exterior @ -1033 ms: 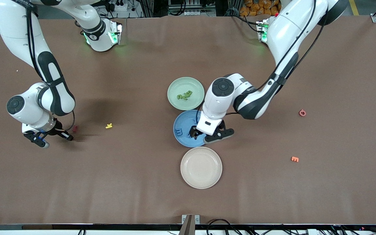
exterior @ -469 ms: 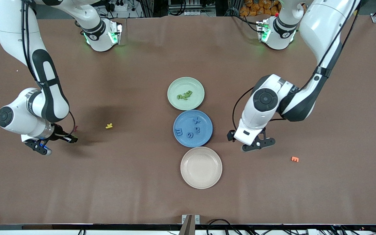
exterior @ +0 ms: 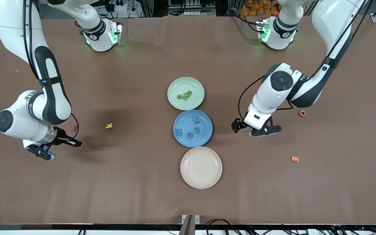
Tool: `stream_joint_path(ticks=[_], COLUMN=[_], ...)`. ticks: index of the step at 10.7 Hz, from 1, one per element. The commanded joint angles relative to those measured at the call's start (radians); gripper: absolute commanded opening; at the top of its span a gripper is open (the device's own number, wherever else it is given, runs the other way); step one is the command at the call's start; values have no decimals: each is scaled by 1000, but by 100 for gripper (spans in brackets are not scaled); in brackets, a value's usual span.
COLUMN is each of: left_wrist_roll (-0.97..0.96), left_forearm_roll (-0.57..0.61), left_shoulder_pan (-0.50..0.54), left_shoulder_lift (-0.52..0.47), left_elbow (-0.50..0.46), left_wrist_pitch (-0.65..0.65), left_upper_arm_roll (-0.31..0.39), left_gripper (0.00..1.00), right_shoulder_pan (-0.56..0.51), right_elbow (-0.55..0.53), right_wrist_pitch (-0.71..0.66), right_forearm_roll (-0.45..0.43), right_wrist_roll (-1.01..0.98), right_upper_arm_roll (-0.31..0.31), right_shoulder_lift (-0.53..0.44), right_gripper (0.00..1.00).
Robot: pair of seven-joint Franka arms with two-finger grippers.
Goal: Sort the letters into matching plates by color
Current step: 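Lift green p with the right gripper while the left gripper withdraws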
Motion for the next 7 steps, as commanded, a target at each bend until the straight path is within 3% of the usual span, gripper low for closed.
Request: stream_joint_path(ticks=[1, 3, 7], left_wrist_roll=[67, 173, 380], left_forearm_roll=[-9, -9, -45], left_shoulder_pan=[24, 39, 48], left_shoulder_lift=[-62, -62, -28], left_elbow=[-42, 16, 261], left_wrist_pitch=[24, -106, -435], left_upper_arm_roll=[-7, -7, -8], left_gripper=[100, 100, 100], right_shoulder_pan=[52, 98, 197], right_elbow=[47, 45, 45], right_wrist_pitch=[-19, -22, 6], right_forearm_roll=[14, 16, 5], right_wrist_roll=[226, 318, 580], right_upper_arm_roll=[80, 106, 191], right_shoulder_lift=[-3, -18, -31], right_gripper=[0, 0, 0])
